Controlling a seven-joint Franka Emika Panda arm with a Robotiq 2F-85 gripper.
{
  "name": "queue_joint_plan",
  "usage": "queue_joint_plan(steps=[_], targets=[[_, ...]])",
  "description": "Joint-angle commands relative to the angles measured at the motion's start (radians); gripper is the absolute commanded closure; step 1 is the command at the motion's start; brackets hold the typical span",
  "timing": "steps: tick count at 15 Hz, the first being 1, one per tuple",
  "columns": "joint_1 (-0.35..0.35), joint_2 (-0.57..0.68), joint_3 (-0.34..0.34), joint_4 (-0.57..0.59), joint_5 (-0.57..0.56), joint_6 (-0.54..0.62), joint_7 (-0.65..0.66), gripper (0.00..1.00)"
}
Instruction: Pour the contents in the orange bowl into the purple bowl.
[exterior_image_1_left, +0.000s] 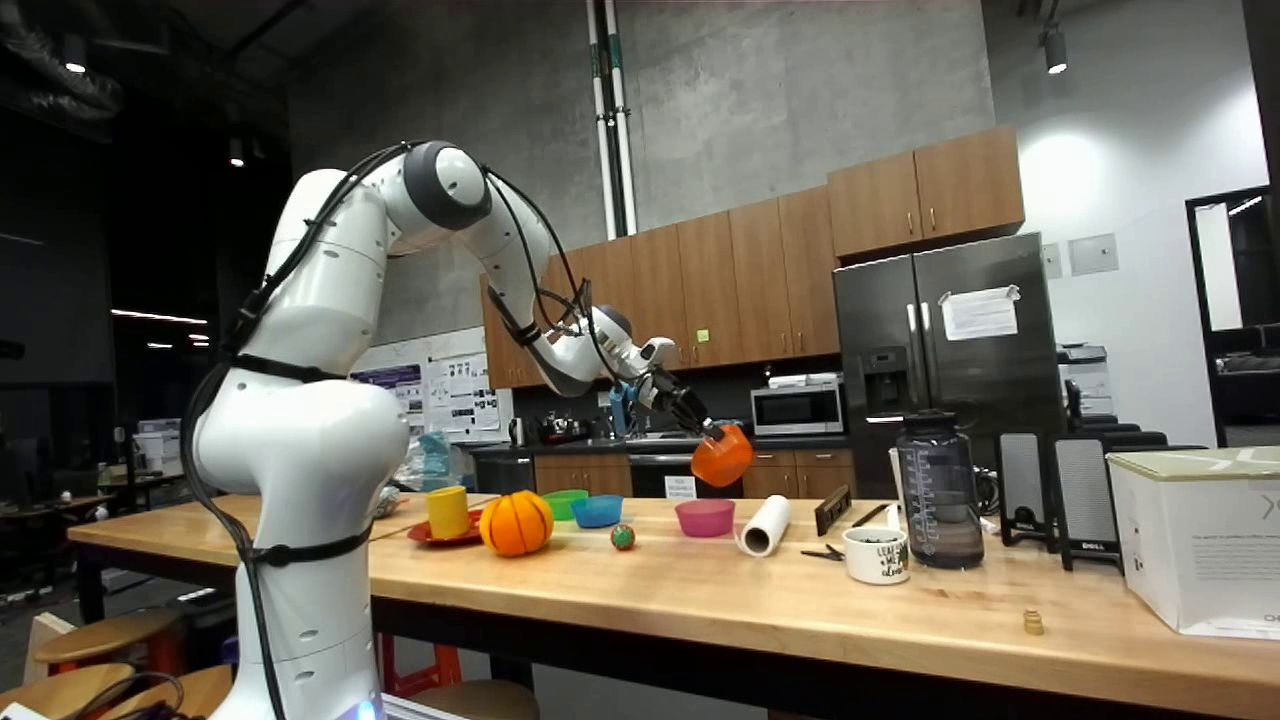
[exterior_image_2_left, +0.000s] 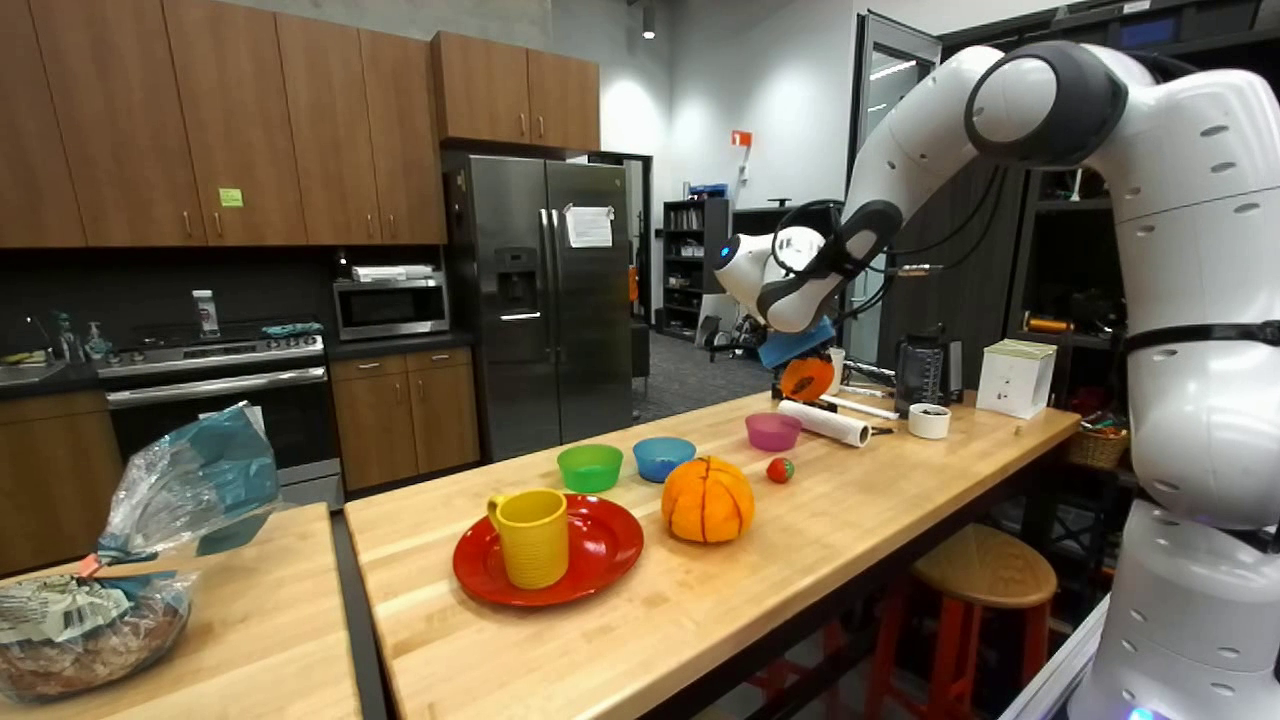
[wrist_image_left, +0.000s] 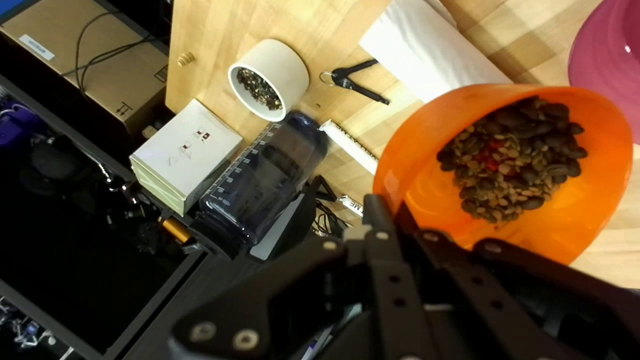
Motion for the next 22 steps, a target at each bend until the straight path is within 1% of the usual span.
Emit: queue_joint_plan(steps=[1,6,13,22], targets=[[0.003,-0.045,0.035,-0.048,-0.063,-0.053,0.030,0.99],[0.009,-0.031,0.077,-0.050,-0.134,-0.104,0.089,0.99],[0.031,0.037,0.125,-0.016,-0.241,-0.187,0.149,0.99],[0.045,0.150,0.139,0.051,-0.378,-0.276,0.213,0.99]])
